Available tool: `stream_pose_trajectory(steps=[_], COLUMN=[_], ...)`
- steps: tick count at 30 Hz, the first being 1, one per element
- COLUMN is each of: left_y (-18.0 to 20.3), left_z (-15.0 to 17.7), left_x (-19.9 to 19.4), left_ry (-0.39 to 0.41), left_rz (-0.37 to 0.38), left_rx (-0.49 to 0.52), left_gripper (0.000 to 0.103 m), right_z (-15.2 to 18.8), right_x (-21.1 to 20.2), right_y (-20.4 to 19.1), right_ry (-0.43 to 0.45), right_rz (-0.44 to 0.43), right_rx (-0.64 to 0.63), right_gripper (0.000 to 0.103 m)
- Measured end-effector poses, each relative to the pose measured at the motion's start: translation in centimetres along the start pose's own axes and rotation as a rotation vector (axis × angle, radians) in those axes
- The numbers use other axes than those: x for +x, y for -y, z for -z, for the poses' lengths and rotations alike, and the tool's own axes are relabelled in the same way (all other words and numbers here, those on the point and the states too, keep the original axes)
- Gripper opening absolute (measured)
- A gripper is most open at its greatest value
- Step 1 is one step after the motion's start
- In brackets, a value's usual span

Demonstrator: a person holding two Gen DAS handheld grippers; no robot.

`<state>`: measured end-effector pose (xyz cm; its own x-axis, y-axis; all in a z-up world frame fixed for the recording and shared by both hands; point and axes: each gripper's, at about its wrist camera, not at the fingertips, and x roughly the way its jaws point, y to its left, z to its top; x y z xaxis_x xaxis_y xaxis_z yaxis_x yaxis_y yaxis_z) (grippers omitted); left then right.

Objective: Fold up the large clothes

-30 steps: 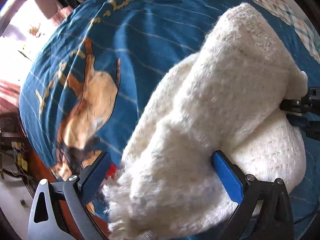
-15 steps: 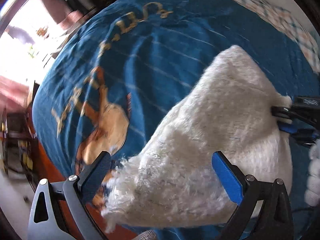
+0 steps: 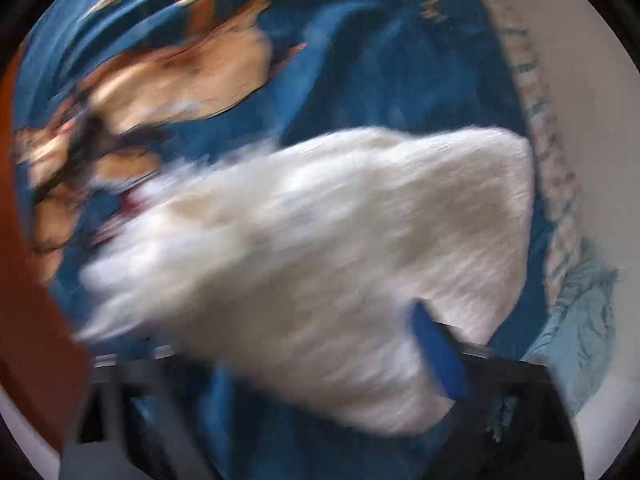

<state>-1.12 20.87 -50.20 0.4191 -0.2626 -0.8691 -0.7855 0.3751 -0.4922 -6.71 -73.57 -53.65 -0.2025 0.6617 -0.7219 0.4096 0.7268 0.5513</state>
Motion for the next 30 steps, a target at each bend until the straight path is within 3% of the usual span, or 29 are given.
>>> stream_pose_trajectory(steps=[1,2,5,8,10,11,12,15,18,21,24,27,28,30], left_y=[0.9,1.3,1.2,0.2,-1.7,-2.6,-3.5,-3.6,-3.0,-3.8,-5.1,-6.1,-6.3,-6.0], left_z=[0.1,0.2,1.2,2.0,1.8,1.6,1.2,-0.1,-0.8,-0.9,-1.3,-1.7,-2.1,-2.5], left_x=[0.2,0.1,-2.1,-4.1,-2.5,-1.2,-0.1,1.6,1.3,0.9,0.9,1.4,1.7,1.6], left_ry=[0.014,0.028,0.082,0.109,0.077,0.066,0.044,0.021,0.011,-0.007,-0.017,-0.004,0.007,0.044], left_rz=[-0.007,-0.019,0.0,-0.029,-0.064,-0.074,-0.071,-0.059,-0.039,0.019,0.076,0.096,0.097,0.118], left_rx=[0.044,0.057,0.056,0.065,0.041,0.017,0.0,0.016,0.046,0.025,-0.031,-0.077,-0.088,-0.098], left_gripper=[0.022,0.013,0.007,0.007,0.007,0.007,0.008,0.009,0.015,0.021,0.038,0.046,0.046,0.045], right_z=[0.2,0.4,0.5,0.3,-0.3,-0.8,-1.5,-4.4,-7.5,-11.0,-13.1,-13.5,-13.5,-13.6], right_x=[0.6,0.9,1.0,-0.3,-0.9,-1.2,-0.7,-0.2,2.4,6.5,9.7,11.6,12.1,12.1], right_y=[0.6,1.3,1.5,1.4,0.9,0.6,0.0,-0.8,-1.7,-1.5,-3.1,-5.7,-6.5,-6.7], right_ry=[-0.006,-0.008,0.003,0.03,0.045,0.047,0.045,0.043,0.002,-0.115,-0.219,-0.234,-0.228,-0.221], right_rz=[0.014,0.026,0.036,0.048,0.052,0.058,0.062,0.04,-0.033,-0.203,-0.366,-0.378,-0.362,-0.381], right_rx=[0.013,0.018,0.014,-0.004,-0.029,-0.054,-0.075,-0.203,-0.31,-0.335,-0.356,-0.421,-0.451,-0.434], right_gripper=[0.051,0.051,0.051,0.051,0.052,0.061,0.077,0.084,0.088,0.095,0.095,0.093,0.089,0.068])
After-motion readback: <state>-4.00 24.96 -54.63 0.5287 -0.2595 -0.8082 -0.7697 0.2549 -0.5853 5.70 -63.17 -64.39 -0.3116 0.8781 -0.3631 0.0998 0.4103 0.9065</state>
